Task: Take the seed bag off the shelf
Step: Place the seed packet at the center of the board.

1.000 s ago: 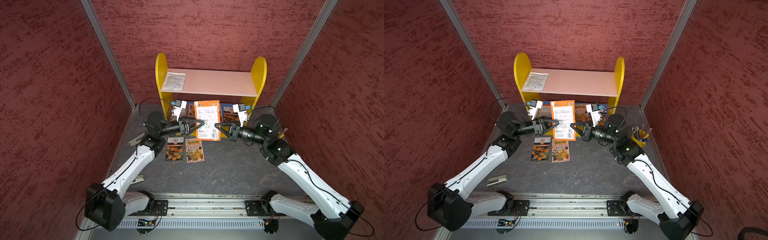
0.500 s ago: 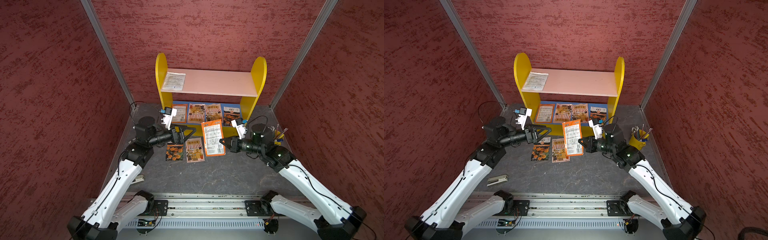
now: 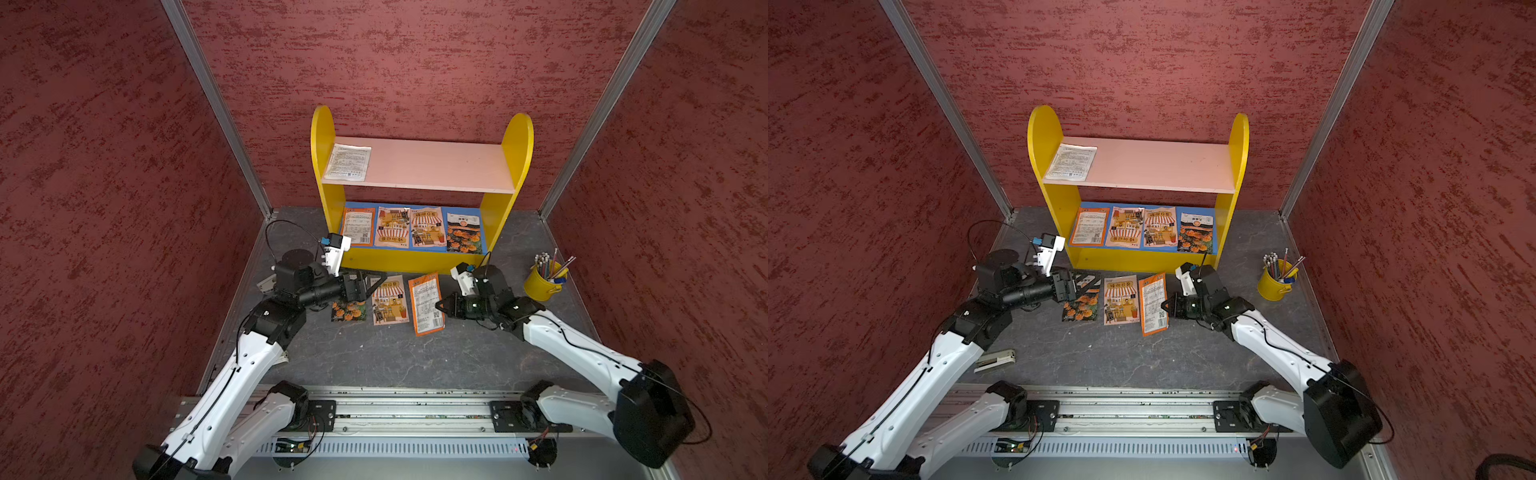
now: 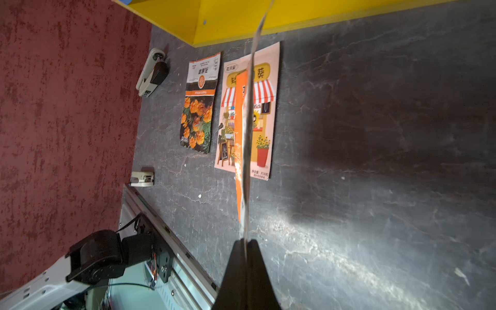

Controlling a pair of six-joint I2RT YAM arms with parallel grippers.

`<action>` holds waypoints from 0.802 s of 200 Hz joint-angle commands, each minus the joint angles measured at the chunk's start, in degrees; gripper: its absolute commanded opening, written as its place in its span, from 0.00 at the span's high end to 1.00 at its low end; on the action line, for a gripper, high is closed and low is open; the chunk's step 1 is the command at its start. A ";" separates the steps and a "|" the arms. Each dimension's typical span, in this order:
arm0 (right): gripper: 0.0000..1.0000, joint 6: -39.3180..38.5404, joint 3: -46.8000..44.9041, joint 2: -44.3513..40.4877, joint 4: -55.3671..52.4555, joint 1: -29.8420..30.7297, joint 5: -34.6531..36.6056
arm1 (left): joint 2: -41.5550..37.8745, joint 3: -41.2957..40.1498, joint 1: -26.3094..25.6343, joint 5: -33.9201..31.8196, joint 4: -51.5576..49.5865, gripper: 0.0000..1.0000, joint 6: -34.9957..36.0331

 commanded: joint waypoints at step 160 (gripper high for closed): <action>1.00 2.60 1.53 23.31 22.76 -7.22 -5.93 | 0.16 -6.05 -4.73 -3.97 4.46 0.00 -3.59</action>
